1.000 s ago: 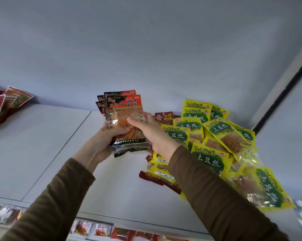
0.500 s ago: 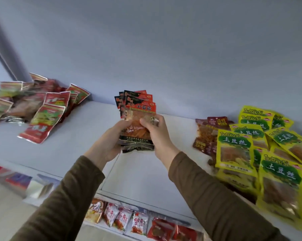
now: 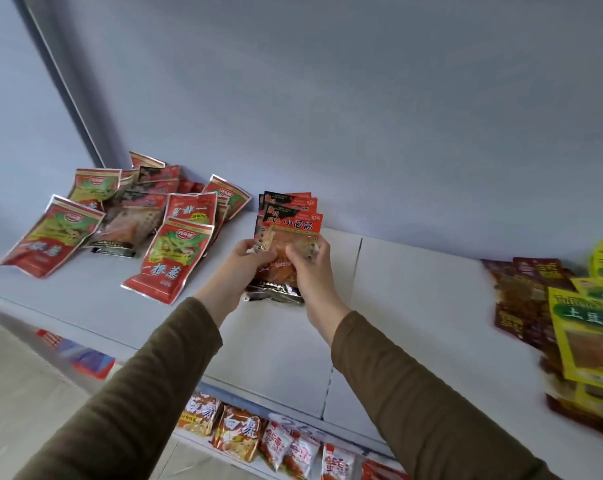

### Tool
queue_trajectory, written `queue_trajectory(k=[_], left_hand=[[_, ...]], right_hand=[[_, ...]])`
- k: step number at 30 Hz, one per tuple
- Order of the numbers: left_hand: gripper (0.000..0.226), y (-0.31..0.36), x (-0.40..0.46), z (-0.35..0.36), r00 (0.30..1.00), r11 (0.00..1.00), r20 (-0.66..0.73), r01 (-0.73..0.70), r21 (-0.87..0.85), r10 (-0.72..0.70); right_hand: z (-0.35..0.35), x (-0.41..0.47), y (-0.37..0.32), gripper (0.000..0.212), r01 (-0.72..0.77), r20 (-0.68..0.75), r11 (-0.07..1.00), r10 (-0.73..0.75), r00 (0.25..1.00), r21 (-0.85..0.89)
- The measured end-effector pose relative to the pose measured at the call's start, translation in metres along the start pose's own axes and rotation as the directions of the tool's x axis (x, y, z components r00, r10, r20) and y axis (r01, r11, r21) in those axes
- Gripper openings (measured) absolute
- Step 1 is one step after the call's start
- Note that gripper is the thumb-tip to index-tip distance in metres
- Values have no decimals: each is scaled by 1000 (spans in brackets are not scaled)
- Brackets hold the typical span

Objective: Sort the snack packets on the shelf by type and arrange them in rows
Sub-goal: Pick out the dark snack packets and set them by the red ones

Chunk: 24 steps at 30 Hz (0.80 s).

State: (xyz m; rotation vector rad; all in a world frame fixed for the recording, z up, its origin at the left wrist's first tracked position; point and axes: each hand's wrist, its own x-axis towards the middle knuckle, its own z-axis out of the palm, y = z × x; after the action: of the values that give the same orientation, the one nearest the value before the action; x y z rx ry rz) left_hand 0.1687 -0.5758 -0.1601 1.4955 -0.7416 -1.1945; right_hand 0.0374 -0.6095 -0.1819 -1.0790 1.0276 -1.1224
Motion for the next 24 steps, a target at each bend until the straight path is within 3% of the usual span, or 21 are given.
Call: queue_trajectory(k=[3,7,12,14,17,24], left_hand=[[47,3,22,-11,998,999,-58,-20,39,23],[70,8,52,-26,989,982,-113,-75,172,95],[65,15,78,-40,971,939,-122,-159,305,204],[59,16,83,-45,973,929,-83,-179,325,217],[28,11,86,-54,974,914,-4,-213,345,228],[49,17,80,-67,941,850,158,-338,404,299]], right_hand=[[16,19,5,52,-10,14,999,11,1000,-48],[36,41,14,57,-42,8,993,43,999,-114],[67,58,20,68,-31,-29,993,28,999,-117],[75,62,22,69,-32,-48,986,24,999,-165],[81,64,28,68,-8,-59,975,-5,998,-222],[86,59,37,59,71,-131,991,-86,988,-117]])
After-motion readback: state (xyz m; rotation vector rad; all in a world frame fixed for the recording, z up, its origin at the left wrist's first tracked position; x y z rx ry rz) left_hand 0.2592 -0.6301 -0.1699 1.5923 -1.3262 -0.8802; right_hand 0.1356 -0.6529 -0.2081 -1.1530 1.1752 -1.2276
